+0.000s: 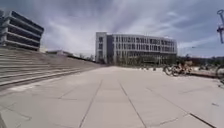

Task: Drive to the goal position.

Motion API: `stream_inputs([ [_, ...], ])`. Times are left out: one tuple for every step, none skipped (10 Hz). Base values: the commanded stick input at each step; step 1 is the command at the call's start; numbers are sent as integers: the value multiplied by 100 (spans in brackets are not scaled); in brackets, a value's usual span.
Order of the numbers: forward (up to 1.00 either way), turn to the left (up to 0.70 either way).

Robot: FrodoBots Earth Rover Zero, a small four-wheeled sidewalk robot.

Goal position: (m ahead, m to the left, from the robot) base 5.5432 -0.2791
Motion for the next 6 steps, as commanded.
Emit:
stream_inputs([
  [50, 0],
  [50, 0],
  [50, 0],
  [50, 0],
  [50, 0],
  [50, 0],
])
